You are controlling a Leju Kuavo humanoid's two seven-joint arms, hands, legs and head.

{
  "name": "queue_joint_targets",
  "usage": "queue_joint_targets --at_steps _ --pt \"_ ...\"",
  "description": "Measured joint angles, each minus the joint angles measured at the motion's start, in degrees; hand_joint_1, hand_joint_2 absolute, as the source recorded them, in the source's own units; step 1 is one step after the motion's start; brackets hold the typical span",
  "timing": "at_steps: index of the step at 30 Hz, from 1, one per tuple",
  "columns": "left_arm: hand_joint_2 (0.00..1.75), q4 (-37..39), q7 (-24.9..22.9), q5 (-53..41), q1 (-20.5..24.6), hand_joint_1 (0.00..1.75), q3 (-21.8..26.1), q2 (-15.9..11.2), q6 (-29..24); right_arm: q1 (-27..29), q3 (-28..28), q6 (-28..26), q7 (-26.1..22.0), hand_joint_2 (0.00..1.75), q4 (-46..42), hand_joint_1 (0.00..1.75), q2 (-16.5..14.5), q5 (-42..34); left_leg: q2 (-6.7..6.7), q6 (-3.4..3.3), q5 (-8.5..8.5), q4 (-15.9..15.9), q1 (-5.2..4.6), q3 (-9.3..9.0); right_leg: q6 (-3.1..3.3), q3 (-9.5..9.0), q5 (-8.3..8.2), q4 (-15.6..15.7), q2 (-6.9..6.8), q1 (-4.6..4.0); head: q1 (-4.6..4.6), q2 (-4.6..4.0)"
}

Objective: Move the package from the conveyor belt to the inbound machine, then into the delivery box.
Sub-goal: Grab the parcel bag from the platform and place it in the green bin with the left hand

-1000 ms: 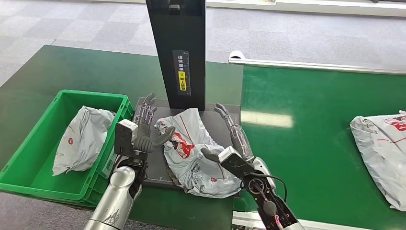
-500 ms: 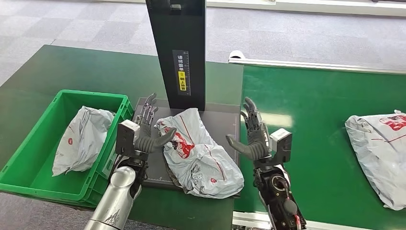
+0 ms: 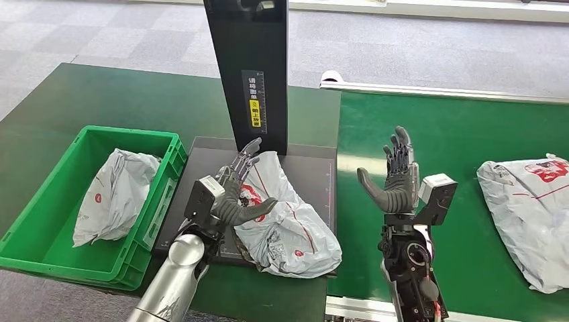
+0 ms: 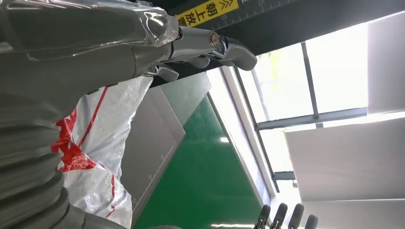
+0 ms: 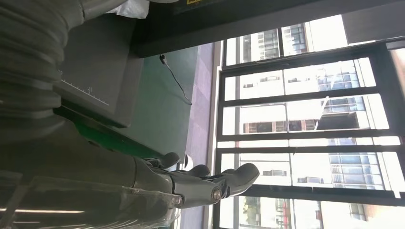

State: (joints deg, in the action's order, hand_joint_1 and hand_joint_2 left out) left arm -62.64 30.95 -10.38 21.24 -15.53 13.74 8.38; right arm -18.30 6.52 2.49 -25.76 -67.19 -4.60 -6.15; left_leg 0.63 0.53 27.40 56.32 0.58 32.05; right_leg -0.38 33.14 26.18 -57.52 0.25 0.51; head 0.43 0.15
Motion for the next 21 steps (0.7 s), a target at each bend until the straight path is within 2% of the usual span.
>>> queue_joint_targets --at_steps 17,21 --pt "1.75 0.0 -0.1 -0.1 0.2 0.00 -1.3 0.1 0.0 0.2 -1.1 0.0 0.1 1.75 -0.9 0.00 -0.6 0.1 0.00 0.00 0.00 0.0 0.00 0.00 0.00 0.00 0.00 0.0 0.00 0.00 0.01 0.00" --pt "1.75 0.2 -0.6 -4.2 0.6 0.00 -2.3 0.1 -0.2 0.3 -1.2 0.2 0.4 1.75 -1.0 0.00 -0.7 0.4 0.00 0.00 0.00 0.0 0.00 -0.01 0.00 0.01 0.00 0.0 -0.01 0.00 0.01 0.00"
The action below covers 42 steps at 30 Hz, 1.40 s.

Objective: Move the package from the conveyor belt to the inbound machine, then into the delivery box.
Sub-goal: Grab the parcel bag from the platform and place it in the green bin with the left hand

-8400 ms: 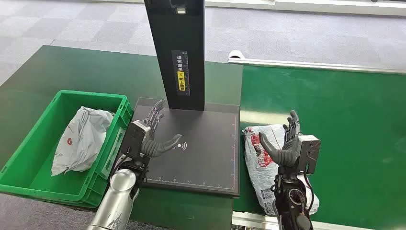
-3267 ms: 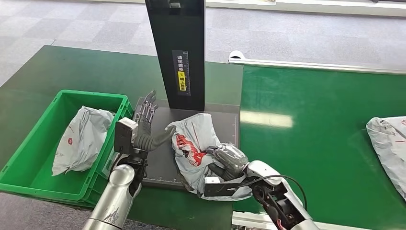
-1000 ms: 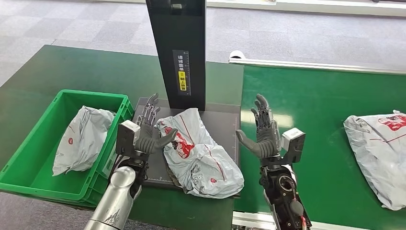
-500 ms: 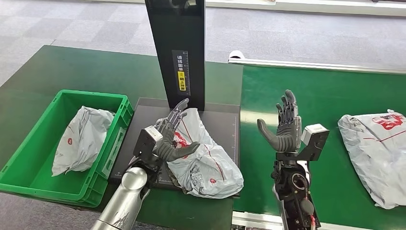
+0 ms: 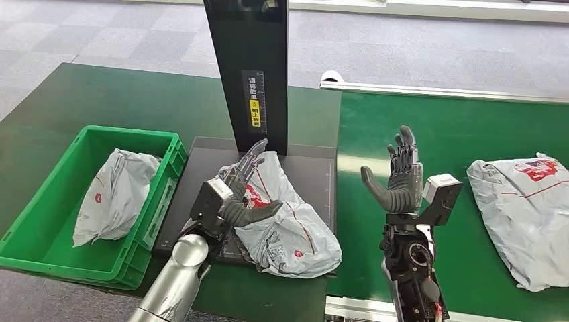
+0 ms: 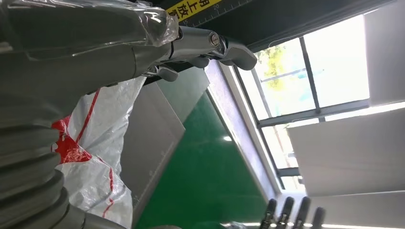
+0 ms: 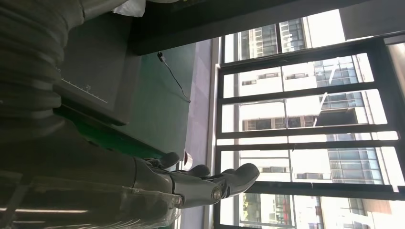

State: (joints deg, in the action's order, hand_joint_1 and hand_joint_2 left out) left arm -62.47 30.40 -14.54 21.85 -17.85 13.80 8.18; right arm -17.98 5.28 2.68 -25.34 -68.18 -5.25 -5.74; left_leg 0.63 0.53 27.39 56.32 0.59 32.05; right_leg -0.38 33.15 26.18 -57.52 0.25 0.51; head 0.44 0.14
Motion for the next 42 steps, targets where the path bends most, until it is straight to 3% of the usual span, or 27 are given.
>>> queue_joint_targets --at_steps 7,9,11,14,19,30,31,35,36,42 --pt "1.75 4.7 0.6 -17.9 3.3 0.00 -9.0 0.0 0.5 0.3 -0.9 1.5 1.0 1.75 -0.6 0.00 -0.8 2.1 0.00 0.00 0.00 0.0 -0.01 0.01 0.00 -0.01 0.00 0.0 0.00 0.01 -0.01 0.00" --pt "1.75 7.8 -1.4 -20.9 4.7 0.00 -11.6 0.1 0.8 0.3 -1.4 1.9 1.3 1.75 -0.7 0.00 -1.1 2.5 0.00 0.00 0.00 0.0 -0.01 0.01 0.00 -0.01 0.00 0.0 0.00 0.01 -0.01 0.00" --pt "1.75 11.7 -6.5 -23.4 6.2 0.00 -13.2 0.2 0.6 0.5 -2.0 2.3 2.4 1.75 -0.9 0.00 -1.4 2.9 -0.01 0.00 0.00 0.0 -0.01 0.00 0.00 -0.01 0.00 0.0 0.01 0.01 -0.02 0.00" --pt "1.75 17.7 -11.8 -26.4 7.5 0.00 -13.9 0.5 -0.8 1.6 -2.6 2.9 4.2 1.75 -1.3 0.00 -2.2 4.0 -0.04 0.00 0.00 0.0 0.00 -0.02 0.01 -0.01 -0.01 0.0 0.06 0.00 0.00 0.00" --pt "1.75 22.9 -12.0 -28.4 8.4 0.00 -14.0 0.8 -2.0 3.3 -2.6 3.2 5.0 1.75 -1.6 0.00 -2.8 5.3 -0.02 0.00 0.01 0.0 0.01 -0.01 0.01 -0.01 0.00 0.0 0.05 -0.01 0.01 0.00" --pt "1.75 25.4 -11.0 -29.4 9.4 0.00 -13.9 1.0 -0.8 4.1 -2.8 4.1 5.0 1.75 -1.7 0.00 -3.0 6.1 -0.01 0.00 0.00 0.0 0.00 -0.07 0.00 -0.09 -0.01 0.0 0.05 0.00 0.00 -0.01" --pt "1.75 25.5 -10.9 -29.4 9.5 0.05 -13.9 1.0 -0.7 4.1 -2.8 4.1 5.0 1.75 -1.7 0.00 -3.0 6.1 -0.01 0.00 0.00 0.0 0.00 -0.07 0.00 -0.09 -0.01 0.0 0.05 0.00 0.00 -0.01" --pt "1.75 25.7 -10.6 -29.3 9.7 1.61 -13.8 1.0 -0.3 4.0 -2.8 4.1 4.7 1.75 -1.7 0.00 -3.0 5.9 -0.01 0.00 0.00 0.0 0.00 -0.07 0.00 -0.09 0.00 0.0 0.05 0.00 0.00 0.00" --pt "1.75 25.8 -10.5 -29.4 9.7 1.69 -13.8 1.1 -0.6 4.0 -2.8 4.1 4.7 1.75 -1.7 0.00 -3.0 5.9 -0.01 0.00 0.00 0.0 0.00 -0.07 0.00 -0.09 0.00 0.0 0.05 0.00 0.00 0.01" --pt "1.75 25.8 -8.7 -32.0 9.7 1.71 -13.3 1.1 -5.4 3.9 -3.0 4.0 4.2 1.75 -1.6 0.00 -3.0 5.4 -0.01 0.00 0.00 0.0 0.00 -0.07 0.00 -0.09 -0.01 0.0 0.05 0.00 0.00 -0.01"
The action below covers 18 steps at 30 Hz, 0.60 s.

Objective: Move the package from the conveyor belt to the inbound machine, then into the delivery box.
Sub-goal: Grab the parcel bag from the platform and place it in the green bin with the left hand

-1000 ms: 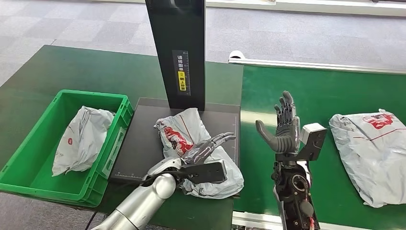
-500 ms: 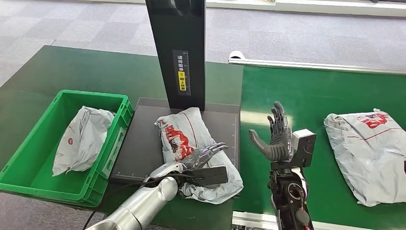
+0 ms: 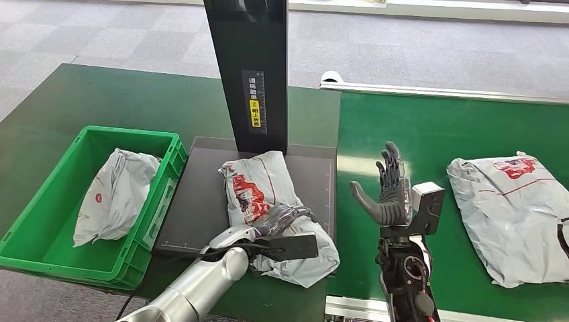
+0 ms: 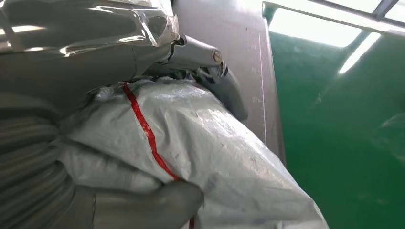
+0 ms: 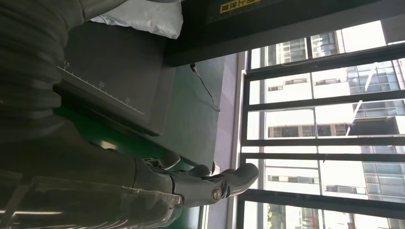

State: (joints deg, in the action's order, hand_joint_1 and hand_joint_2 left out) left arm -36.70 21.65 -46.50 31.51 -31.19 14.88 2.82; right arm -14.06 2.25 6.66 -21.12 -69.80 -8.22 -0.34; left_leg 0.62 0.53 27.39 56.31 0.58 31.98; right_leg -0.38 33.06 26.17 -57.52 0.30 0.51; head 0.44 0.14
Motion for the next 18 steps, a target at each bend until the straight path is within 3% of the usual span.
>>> queue_joint_targets --at_steps 10,18 --pt "1.75 -1.5 1.2 -2.3 -1.2 1.73 1.0 0.0 -5.7 -0.4 -0.6 0.2 -0.5 1.75 0.2 0.00 0.0 -0.6 0.00 0.00 0.00 0.0 0.00 0.02 0.00 0.02 0.00 0.0 0.00 0.00 0.01 0.00" --pt "1.75 -2.1 1.2 -2.6 -1.6 1.73 1.3 0.0 -6.3 -0.6 -0.7 0.2 -0.6 1.75 0.5 0.00 0.0 -0.7 0.00 0.00 0.00 0.0 0.00 0.03 0.00 0.02 0.00 0.0 0.00 0.00 0.00 0.01"
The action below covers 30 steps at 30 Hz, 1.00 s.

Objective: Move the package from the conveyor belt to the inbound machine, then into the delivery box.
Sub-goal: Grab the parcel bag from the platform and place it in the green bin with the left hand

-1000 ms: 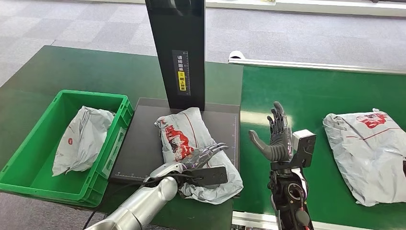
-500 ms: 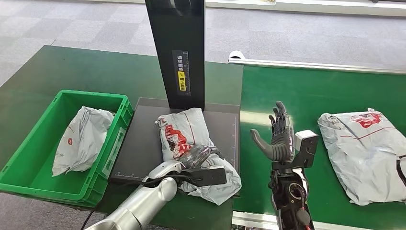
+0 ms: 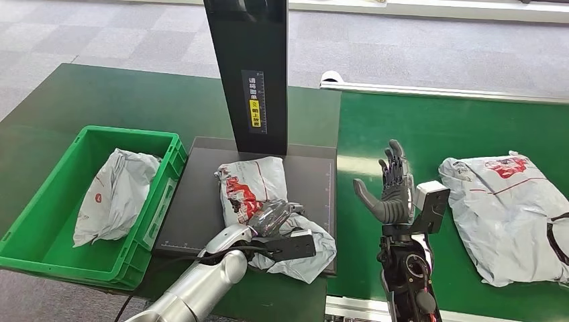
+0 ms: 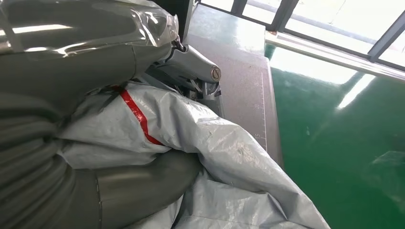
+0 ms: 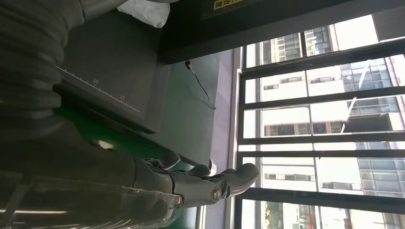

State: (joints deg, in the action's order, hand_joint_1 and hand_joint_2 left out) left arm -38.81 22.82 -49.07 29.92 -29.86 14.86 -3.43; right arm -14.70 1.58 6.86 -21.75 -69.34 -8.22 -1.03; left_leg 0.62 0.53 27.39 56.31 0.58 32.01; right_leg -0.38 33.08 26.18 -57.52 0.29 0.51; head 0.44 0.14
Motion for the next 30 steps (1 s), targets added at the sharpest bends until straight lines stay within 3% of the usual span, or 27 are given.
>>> queue_joint_targets --at_steps 22,25,30 --pt "1.75 -0.4 0.4 -0.8 -0.4 1.75 0.0 0.0 -1.5 0.0 -0.2 0.4 -0.1 1.75 0.2 0.00 0.0 -0.2 0.00 0.00 0.00 0.0 0.00 0.00 0.00 0.01 0.00 0.0 0.00 0.00 0.00 -0.01" --pt "1.75 -1.7 2.5 -1.0 -1.3 1.75 0.4 -0.1 -6.7 0.0 -0.2 0.6 -0.2 1.75 0.2 0.00 0.0 -0.4 0.00 0.00 0.00 0.0 0.00 0.01 0.00 0.02 0.00 0.0 0.00 0.00 0.00 0.00" --pt "1.75 -11.1 11.3 10.1 -4.6 1.75 4.7 0.3 -26.5 0.5 -0.2 0.2 -0.2 1.75 -0.1 0.00 0.0 -1.0 -0.03 0.00 0.00 0.0 0.00 0.04 0.00 0.05 0.00 0.0 0.02 0.00 0.00 0.00"
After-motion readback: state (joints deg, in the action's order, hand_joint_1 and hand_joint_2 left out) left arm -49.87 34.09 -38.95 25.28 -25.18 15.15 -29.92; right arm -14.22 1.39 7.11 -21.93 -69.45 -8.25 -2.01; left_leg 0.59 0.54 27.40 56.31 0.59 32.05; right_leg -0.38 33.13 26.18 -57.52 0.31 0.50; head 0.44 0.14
